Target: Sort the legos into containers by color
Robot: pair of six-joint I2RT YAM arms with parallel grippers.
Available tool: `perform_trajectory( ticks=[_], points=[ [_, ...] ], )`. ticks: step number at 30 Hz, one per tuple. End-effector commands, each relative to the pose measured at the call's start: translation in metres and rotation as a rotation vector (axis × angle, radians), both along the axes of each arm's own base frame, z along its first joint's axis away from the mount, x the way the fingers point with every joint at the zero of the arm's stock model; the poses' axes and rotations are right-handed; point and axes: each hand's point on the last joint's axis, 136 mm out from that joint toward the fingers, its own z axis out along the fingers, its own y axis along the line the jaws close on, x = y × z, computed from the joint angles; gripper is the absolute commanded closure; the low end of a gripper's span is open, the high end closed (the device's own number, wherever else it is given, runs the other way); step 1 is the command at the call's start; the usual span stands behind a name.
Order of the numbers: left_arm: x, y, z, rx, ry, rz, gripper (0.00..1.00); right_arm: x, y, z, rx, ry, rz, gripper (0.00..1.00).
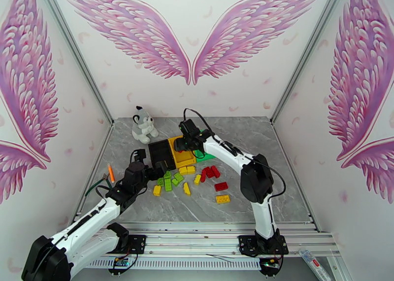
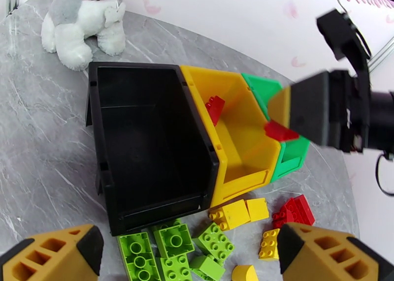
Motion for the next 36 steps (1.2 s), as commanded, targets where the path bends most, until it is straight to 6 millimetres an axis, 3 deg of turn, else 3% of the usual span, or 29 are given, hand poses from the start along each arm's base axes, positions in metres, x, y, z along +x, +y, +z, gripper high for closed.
perform_trajectory(
  ticks=[1,10,17,27,29,31,36],
  points=[
    [-0.005,0.002,0.002,-0.014,-0.008,-0.004,0.01,0.003,-0.007,0.014,-0.036,0.004,-0.024,0.29],
    [-0.007,-0.005,0.003,-0.036,-0.010,-0.040,0.01,-0.025,-0.038,0.035,-0.056,-0.036,-0.024,0.20],
    [-0.010,-0.024,0.003,-0.026,-0.006,-0.113,0.01,-0.063,-0.079,0.027,-0.090,-0.017,-0.034,0.20],
    [-0.025,-0.089,-0.007,0.056,0.029,-0.296,0.01,-0.119,-0.156,-0.041,-0.187,0.101,-0.105,0.16],
    [-0.027,-0.093,-0.007,0.061,0.024,-0.308,0.01,-0.131,-0.168,-0.054,-0.204,0.128,-0.114,0.15],
    [-0.030,-0.095,-0.004,0.060,0.016,-0.315,0.01,-0.142,-0.181,-0.068,-0.227,0.161,-0.125,0.01],
    [-0.034,-0.097,0.001,0.061,-0.003,-0.321,0.01,-0.158,-0.195,-0.095,-0.255,0.231,-0.136,0.01]
  ],
)
